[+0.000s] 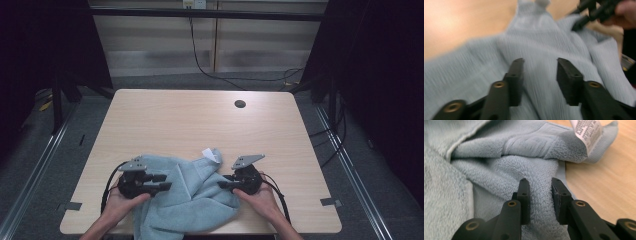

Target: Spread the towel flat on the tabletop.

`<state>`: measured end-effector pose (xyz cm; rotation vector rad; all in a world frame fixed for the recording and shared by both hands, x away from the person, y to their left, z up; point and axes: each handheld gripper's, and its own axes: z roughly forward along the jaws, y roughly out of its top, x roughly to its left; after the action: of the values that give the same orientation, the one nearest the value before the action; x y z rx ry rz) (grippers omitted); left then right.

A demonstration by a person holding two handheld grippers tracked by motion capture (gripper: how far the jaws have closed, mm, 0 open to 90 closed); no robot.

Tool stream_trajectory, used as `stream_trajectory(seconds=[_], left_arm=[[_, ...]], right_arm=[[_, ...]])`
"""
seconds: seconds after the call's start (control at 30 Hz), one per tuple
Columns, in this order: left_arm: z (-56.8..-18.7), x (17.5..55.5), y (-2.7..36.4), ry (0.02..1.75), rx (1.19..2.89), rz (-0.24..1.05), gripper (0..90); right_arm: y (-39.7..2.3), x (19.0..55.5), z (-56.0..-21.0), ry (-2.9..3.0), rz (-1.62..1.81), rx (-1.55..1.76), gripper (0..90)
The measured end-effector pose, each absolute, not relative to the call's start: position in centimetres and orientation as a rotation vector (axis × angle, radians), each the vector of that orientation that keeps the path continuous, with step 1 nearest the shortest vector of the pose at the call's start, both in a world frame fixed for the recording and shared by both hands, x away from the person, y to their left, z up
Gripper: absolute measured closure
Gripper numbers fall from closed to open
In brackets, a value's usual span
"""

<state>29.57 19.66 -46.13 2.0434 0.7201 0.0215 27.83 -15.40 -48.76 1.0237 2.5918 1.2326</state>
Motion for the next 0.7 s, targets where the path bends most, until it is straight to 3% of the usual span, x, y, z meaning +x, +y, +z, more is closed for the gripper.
stream_trajectory(seconds=[0.13,0.37,0.7], left_arm=[[-45.3,32.1,17.2,0.709,1.979,0.019,45.4],[-48.9,33.5,13.0,0.707,2.099,-0.044,28.4],[-49.2,32.7,11.5,0.629,2.135,-0.093,23.1]], right_arm=[[-15.6,28.6,-49.0,2.575,1.249,1.049,72.2],[-15.5,28.9,-49.2,2.56,1.271,1.067,72.2],[-15.3,29.4,-49.6,2.549,1.28,1.083,72.0]])
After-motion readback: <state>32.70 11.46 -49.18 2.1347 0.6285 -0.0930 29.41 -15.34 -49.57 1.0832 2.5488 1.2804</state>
